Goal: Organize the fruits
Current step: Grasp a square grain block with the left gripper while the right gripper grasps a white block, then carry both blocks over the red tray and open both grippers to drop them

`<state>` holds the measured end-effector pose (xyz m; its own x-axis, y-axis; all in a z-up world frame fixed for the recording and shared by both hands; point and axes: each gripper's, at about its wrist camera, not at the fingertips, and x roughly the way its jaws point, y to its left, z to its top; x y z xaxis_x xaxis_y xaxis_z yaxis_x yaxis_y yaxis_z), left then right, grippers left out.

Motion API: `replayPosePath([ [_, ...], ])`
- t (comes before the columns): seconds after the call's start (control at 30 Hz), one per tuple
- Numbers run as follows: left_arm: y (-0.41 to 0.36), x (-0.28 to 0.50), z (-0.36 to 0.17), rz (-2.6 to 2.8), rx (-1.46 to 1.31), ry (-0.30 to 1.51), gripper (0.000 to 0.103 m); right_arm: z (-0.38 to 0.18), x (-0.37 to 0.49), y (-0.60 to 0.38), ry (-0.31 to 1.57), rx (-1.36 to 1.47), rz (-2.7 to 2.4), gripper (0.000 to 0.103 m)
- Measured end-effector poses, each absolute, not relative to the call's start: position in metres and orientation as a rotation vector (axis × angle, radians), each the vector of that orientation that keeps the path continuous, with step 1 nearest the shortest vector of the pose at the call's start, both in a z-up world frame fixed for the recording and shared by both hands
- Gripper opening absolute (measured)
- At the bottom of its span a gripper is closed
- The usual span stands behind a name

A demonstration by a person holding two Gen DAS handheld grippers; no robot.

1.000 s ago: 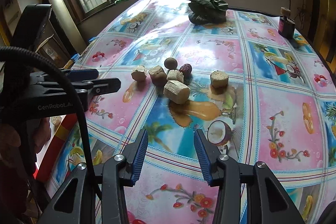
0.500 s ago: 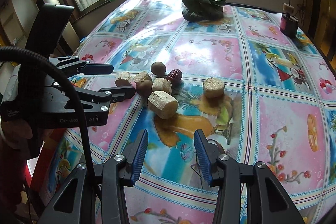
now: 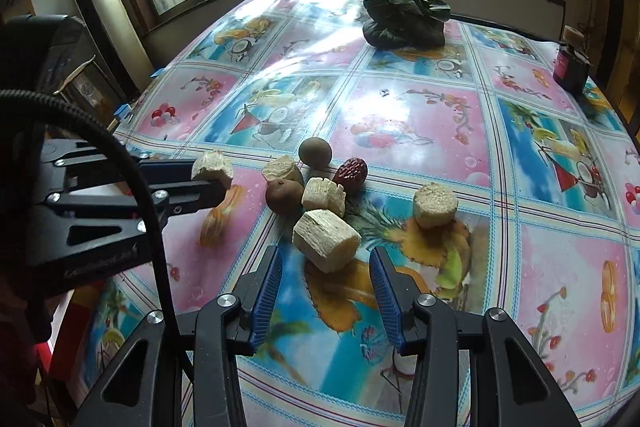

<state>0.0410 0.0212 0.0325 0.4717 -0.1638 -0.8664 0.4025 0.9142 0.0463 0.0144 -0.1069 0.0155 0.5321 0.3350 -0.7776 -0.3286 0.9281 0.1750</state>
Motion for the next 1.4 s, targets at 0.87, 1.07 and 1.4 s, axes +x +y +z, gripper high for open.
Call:
replayPosePath([
  [0.87,0.1,-0.048,0.056,-0.105,0.062,0.991,0.023,0.046,-0.061,-0.056,0.844,-0.048,0.511,0.035],
  [1.07,0.12,-0.068,0.061,-0.048,0.038,0.96,0.023,0.048,-0.074,-0.031,0.842,-0.085,0.554,0.035],
  [1.4,0.167,-0.093,0.065,0.068,-0.004,0.932,0.023,0.055,-0.087,0.009,0.83,-0.135,0.633,0.035],
])
